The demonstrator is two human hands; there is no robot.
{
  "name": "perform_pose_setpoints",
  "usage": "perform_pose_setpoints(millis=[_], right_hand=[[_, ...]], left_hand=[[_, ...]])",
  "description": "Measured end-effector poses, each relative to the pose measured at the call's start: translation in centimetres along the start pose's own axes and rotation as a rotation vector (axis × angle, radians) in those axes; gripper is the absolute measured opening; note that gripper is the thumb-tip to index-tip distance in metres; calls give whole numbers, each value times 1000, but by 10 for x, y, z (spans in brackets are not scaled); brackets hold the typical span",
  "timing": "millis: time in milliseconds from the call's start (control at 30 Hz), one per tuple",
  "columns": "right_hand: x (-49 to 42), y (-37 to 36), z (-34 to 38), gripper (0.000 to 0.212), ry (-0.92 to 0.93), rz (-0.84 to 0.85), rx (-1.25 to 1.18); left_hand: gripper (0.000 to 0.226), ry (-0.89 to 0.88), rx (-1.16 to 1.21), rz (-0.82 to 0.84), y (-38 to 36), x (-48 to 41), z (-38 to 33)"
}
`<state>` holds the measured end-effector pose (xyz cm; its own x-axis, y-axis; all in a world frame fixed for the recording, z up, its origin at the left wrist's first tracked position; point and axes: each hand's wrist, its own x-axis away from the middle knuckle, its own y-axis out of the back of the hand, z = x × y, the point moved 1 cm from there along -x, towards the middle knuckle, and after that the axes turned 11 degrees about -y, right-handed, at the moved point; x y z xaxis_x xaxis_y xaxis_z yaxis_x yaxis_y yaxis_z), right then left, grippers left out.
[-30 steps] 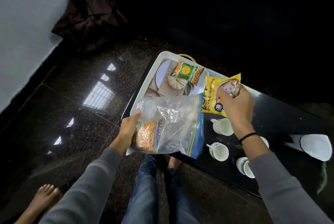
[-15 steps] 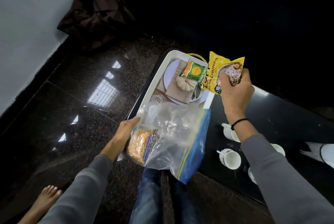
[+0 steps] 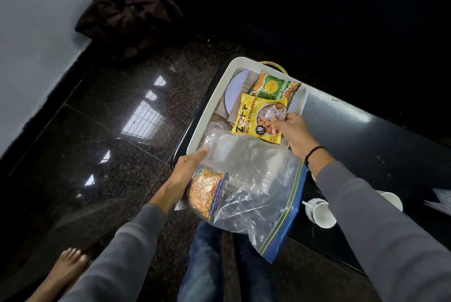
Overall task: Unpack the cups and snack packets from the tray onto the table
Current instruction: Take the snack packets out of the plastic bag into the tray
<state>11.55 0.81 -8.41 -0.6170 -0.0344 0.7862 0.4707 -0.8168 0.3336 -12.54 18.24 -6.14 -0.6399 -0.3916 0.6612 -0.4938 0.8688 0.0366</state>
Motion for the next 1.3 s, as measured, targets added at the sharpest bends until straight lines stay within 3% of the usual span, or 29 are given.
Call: perform_pose_setpoints(millis=[67,267,467,600,733,867,933,1033,1133,1200,1300], right_hand=[[3,8,-4,23,-2,-86,51],[38,37,-7,10,70,-133,6],[104,64,-19,11,157,-179,-230],[135,73,-38,12,198,-200,-449],[149,73,-50,20,173,-252,-683],[157,69,-53,28,80,-206,-871],[158,65,-49,22,-35,-99,-816],[164,53,-45,23,-213,202,-620],[158,47,-41,17,-210,436,-549],[146,45,-51,17,-164,459,-432],[117,41,-78,37,-256,382,-163]], left_hand=[[43,-16,1,11,-2,0,0],[42,-33,29,4,-9,1,-6],[32,-1,66,-13,-19,2,-13],[41,7,105,-25,-25,2,-13],[51,25,156,-51,-32,-1,-10],[45,22,188,-112,-37,-2,-8],[42,3,192,-135,-38,-2,-8],[38,-16,143,-118,-40,-2,-6],[29,-15,121,-91,-44,-4,-5],[30,-47,115,-98,-46,-2,-10],[35,-73,105,-86,-52,-7,-17]])
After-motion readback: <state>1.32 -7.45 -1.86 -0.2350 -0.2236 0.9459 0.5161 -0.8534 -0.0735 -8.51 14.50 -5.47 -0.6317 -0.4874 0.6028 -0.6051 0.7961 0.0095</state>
